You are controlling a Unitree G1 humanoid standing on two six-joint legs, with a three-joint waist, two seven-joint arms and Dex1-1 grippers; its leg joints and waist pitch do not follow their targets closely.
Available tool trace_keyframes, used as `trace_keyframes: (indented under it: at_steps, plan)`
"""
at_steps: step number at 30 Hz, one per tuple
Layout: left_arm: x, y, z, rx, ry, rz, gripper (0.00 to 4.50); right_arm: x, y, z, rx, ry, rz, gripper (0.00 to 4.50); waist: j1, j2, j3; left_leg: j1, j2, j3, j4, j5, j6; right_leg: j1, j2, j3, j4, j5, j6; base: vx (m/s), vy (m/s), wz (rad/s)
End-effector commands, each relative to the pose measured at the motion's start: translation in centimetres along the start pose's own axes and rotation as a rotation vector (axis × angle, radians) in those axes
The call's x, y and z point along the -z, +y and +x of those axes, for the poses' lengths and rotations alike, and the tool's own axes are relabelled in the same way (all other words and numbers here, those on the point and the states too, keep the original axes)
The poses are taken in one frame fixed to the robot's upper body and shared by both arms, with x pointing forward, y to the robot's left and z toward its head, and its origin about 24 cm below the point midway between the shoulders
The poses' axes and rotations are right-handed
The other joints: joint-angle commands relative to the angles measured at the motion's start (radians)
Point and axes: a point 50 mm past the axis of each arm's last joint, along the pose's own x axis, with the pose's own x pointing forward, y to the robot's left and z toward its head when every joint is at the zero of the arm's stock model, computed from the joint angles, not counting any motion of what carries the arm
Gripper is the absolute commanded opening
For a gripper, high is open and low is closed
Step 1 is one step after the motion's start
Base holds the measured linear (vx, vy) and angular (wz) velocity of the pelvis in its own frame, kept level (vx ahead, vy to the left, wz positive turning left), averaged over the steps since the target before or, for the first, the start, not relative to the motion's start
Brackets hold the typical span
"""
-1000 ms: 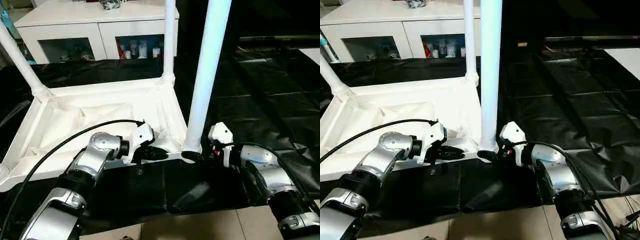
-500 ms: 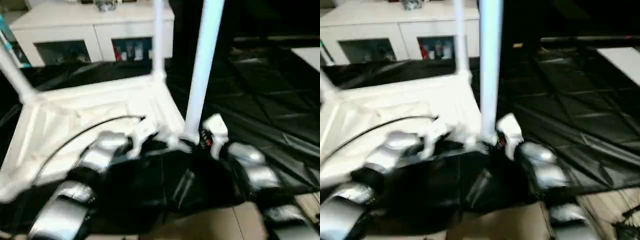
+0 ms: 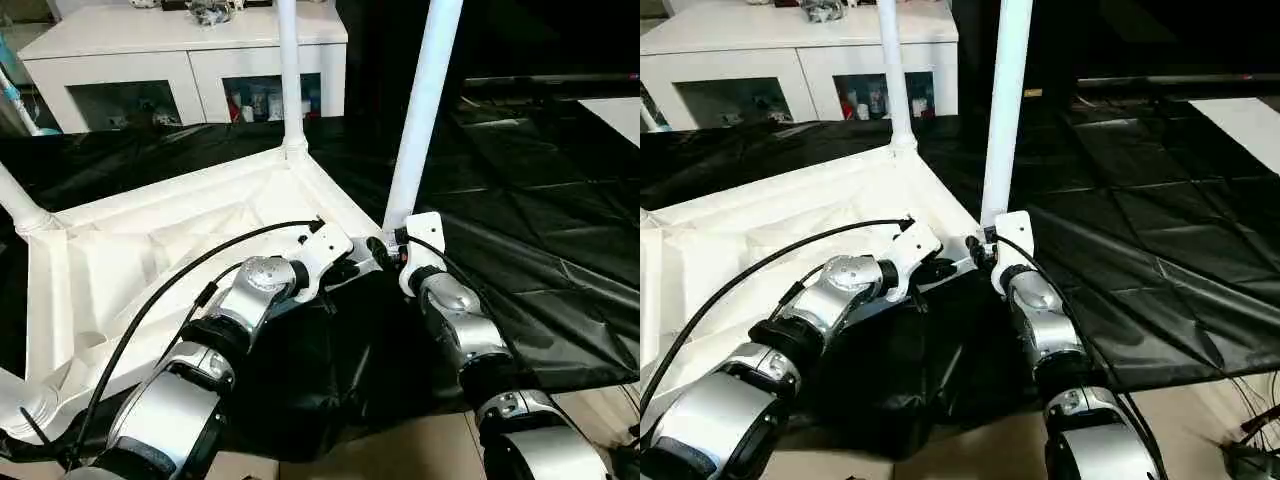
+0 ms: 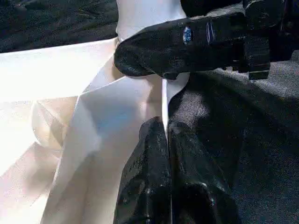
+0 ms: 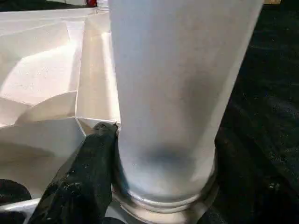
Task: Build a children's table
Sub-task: Rotate leg to tighten
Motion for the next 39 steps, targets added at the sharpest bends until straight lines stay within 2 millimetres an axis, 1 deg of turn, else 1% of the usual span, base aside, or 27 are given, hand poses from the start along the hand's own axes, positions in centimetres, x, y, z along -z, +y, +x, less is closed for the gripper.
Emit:
trace_keyframes:
  at_steps: [1,4,7,8,12,13,14,15,16,17,18,19,20,21,24,25,26,28,30,31,32,33,34,36,37,38,39]
  plan:
    - [1.4,-0.6,0.0,0.017,0.050,-0.011,0.00,0.8,1.1,-0.2,-0.071,0.013,0.006,3.36,0.004,-0.011,-0.052,0.011,0.045,-0.027,-0.085,-0.361,0.035,0.029,-0.056,0.030,-0.089,-0.324,-0.199,0.000,0.000,0.00]
    - [1.6,-0.5,-0.1,0.017,0.052,-0.014,0.00,0.6,0.7,-0.4,-0.077,0.002,-0.030,3.75,0.008,-0.011,-0.052,0.011,0.046,-0.026,-0.086,-0.346,0.040,0.028,-0.056,0.030,-0.089,-0.331,-0.196,0.000,0.000,0.00]
    - [1.9,-0.4,-0.3,0.016,0.056,-0.013,0.00,0.3,-0.2,-1.0,-0.129,-0.023,-0.104,3.91,0.016,-0.012,-0.054,0.010,0.047,-0.025,-0.085,-0.324,0.046,0.030,-0.056,0.031,-0.088,-0.317,-0.190,0.000,0.000,0.00]
    - [1.9,-0.3,-0.3,0.014,0.057,-0.009,0.00,0.1,-0.7,-1.4,-0.159,-0.031,-0.107,3.91,0.016,-0.017,-0.054,0.009,0.046,-0.024,-0.083,-0.317,0.051,0.031,-0.055,0.031,-0.088,-0.309,-0.190,0.000,0.000,0.00]
    - [2.1,0.1,-0.7,0.001,0.056,-0.006,0.00,-0.1,-2.9,-3.6,-0.314,-0.050,-0.179,3.91,0.026,-0.013,-0.053,0.003,0.047,-0.025,-0.081,-0.289,0.082,0.040,-0.055,0.029,-0.086,-0.285,-0.183,0.000,0.000,0.00]
    - [2.1,0.2,-0.9,0.002,0.053,0.000,0.00,-0.2,-3.5,-4.4,-0.362,-0.053,-0.197,3.91,0.025,-0.011,-0.053,0.004,0.046,-0.025,-0.079,-0.289,0.086,0.039,-0.055,0.029,-0.086,-0.288,-0.184,0.000,0.000,0.00]
    - [2.2,0.3,-1.0,0.003,0.051,0.004,0.00,-0.2,-3.9,-5.0,-0.393,-0.054,-0.206,3.91,0.026,-0.014,-0.053,0.004,0.045,-0.023,-0.078,-0.292,0.093,0.040,-0.054,0.028,-0.090,-0.290,-0.180,0.000,0.000,0.00]
    - [2.2,0.4,-1.1,0.004,0.047,0.008,0.00,-0.3,-4.2,-5.4,-0.412,-0.056,-0.213,3.91,0.028,-0.011,-0.054,0.001,0.046,-0.026,-0.077,-0.284,0.100,0.042,-0.055,0.029,-0.088,-0.287,-0.180,0.000,0.000,0.00]
    - [2.2,0.4,-1.1,0.007,0.041,0.013,0.00,-0.4,-4.3,-5.7,-0.429,-0.059,-0.218,3.91,0.023,-0.014,-0.053,-0.004,0.044,-0.027,-0.078,-0.281,0.103,0.044,-0.055,0.026,-0.088,-0.298,-0.182,0.000,0.000,0.00]
    - [2.1,0.4,-1.1,0.015,0.030,0.017,0.00,-0.5,-4.4,-6.0,-0.443,-0.063,-0.212,3.91,0.023,-0.014,-0.053,-0.004,0.044,-0.027,-0.078,-0.281,0.105,0.043,-0.054,0.024,-0.092,-0.319,-0.176,0.000,0.000,0.00]
    - [1.9,0.3,-1.2,0.026,0.016,0.023,0.00,-0.6,-4.5,-6.3,-0.455,-0.072,-0.206,3.91,0.022,-0.010,-0.054,-0.003,0.044,-0.027,-0.077,-0.279,0.103,0.042,-0.055,0.024,-0.090,-0.321,-0.178,0.000,0.000,0.00]
    - [1.8,0.3,-1.2,0.036,0.003,0.029,0.00,-0.7,-4.5,-6.5,-0.461,-0.080,-0.194,3.91,0.020,-0.011,-0.055,-0.004,0.045,-0.027,-0.076,-0.274,0.104,0.041,-0.054,0.024,-0.090,-0.318,-0.182,0.000,0.000,0.00]
    - [1.6,0.2,-1.2,0.047,-0.014,0.035,0.00,-0.9,-4.3,-6.7,-0.471,-0.089,-0.182,3.91,0.021,-0.007,-0.055,-0.002,0.045,-0.027,-0.077,-0.275,0.105,0.040,-0.054,0.024,-0.091,-0.318,-0.184,0.000,0.000,0.00]
    - [1.5,0.2,-1.1,0.051,-0.020,0.037,0.00,-0.9,-4.3,-6.7,-0.473,-0.092,-0.181,3.91,0.021,-0.007,-0.055,0.001,0.046,-0.026,-0.076,-0.278,0.107,0.036,-0.052,0.024,-0.092,-0.310,-0.190,0.000,0.000,0.00]
    - [1.0,0.5,-1.1,0.012,-0.061,0.040,0.00,-1.0,-3.4,-6.7,-0.492,-0.110,-0.162,3.91,0.025,-0.004,-0.058,0.001,0.047,-0.024,-0.073,-0.259,0.109,0.036,-0.052,0.025,-0.086,-0.269,-0.209,0.000,0.000,0.00]
    - [1.0,0.6,-1.3,0.007,-0.077,0.030,0.00,-0.9,-2.9,-6.6,-0.508,-0.112,-0.159,3.91,0.025,-0.002,-0.058,-0.003,0.047,-0.025,-0.073,-0.247,0.112,0.039,-0.054,0.024,-0.083,-0.251,-0.214,0.000,0.000,0.00]
    - [1.0,0.6,-1.3,0.007,-0.077,0.030,0.44,-0.9,-2.9,-6.6,-0.508,-0.112,-0.159,3.98,0.025,-0.001,-0.059,-0.003,0.048,-0.026,-0.073,-0.237,0.113,0.039,-0.053,0.023,-0.081,-0.238,-0.217,0.000,0.000,0.00]
    - [1.0,0.9,-1.7,0.025,-0.103,-0.016,0.55,-0.9,-2.1,-6.5,-0.526,-0.120,-0.150,3.98,0.028,0.000,-0.060,-0.003,0.046,-0.024,-0.070,-0.222,0.117,0.039,-0.055,0.023,-0.079,-0.219,-0.226,0.000,0.000,0.00]
    - [1.0,1.0,-1.9,0.033,-0.109,-0.016,0.59,-1.0,-1.9,-6.4,-0.529,-0.124,-0.141,3.98,0.032,0.004,-0.067,-0.005,0.050,-0.026,-0.067,-0.186,0.126,0.040,-0.054,0.022,-0.069,-0.153,-0.240,0.000,0.000,0.00]
    - [1.0,1.1,-2.1,0.031,-0.117,-0.014,0.66,-1.0,-1.7,-6.4,-0.535,-0.125,-0.138,3.98,0.031,0.003,-0.068,-0.009,0.051,-0.026,-0.064,-0.165,0.137,0.041,-0.052,0.020,-0.061,-0.094,-0.249,0.000,0.000,0.00]
    - [0.9,1.2,-2.3,0.026,-0.128,-0.016,0.84,-1.1,-1.6,-6.4,-0.538,-0.126,-0.140,3.98,0.032,0.007,-0.072,-0.007,0.053,-0.026,-0.061,-0.150,0.146,0.039,-0.052,0.019,-0.055,-0.045,-0.261,0.000,0.000,0.00]
    - [0.8,1.4,-2.5,0.019,-0.143,-0.016,0.96,-1.1,-1.4,-6.4,-0.540,-0.127,-0.138,3.98,0.032,0.007,-0.072,-0.007,0.053,-0.026,-0.061,-0.150,0.146,0.039,-0.052,0.019,-0.055,-0.045,-0.261,0.000,0.000,0.00]
    - [0.8,1.8,-3.0,0.006,-0.166,-0.027,0.96,-1.1,-1.2,-6.3,-0.545,-0.129,-0.135,3.98,0.031,0.006,-0.072,-0.011,0.052,-0.024,-0.057,-0.136,0.161,0.039,-0.052,0.018,-0.049,0.005,-0.279,0.000,0.000,0.00]
    - [0.8,2.1,-3.4,-0.002,-0.172,-0.028,0.96,-1.2,-1.1,-6.2,-0.538,-0.133,-0.137,3.98,0.030,0.006,-0.073,-0.012,0.052,-0.024,-0.055,-0.138,0.169,0.040,-0.054,0.017,-0.047,0.013,-0.282,0.000,0.000,0.00]
    - [0.9,2.7,-4.5,-0.027,-0.196,-0.050,1.25,-1.2,-1.0,-5.9,-0.523,-0.139,-0.131,3.98,0.029,-0.006,-0.073,-0.014,0.052,-0.022,-0.054,-0.134,0.170,0.041,-0.055,0.018,-0.045,0.014,-0.281,0.000,0.000,0.00]
    - [1.0,2.9,-4.9,-0.033,-0.206,-0.059,1.36,-1.2,-0.9,-5.9,-0.518,-0.140,-0.129,3.98,0.029,0.002,-0.071,-0.014,0.051,-0.022,-0.055,-0.137,0.170,0.038,-0.056,0.018,-0.045,-0.010,-0.280,0.000,0.000,0.00]
    - [1.1,3.1,-5.4,-0.042,-0.216,-0.065,1.36,-1.2,-0.9,-5.8,-0.516,-0.142,-0.125,3.98,0.029,0.002,-0.071,-0.014,0.051,-0.022,-0.055,-0.137,0.170,0.038,-0.056,0.018,-0.045,-0.010,-0.280,0.000,0.000,0.00]
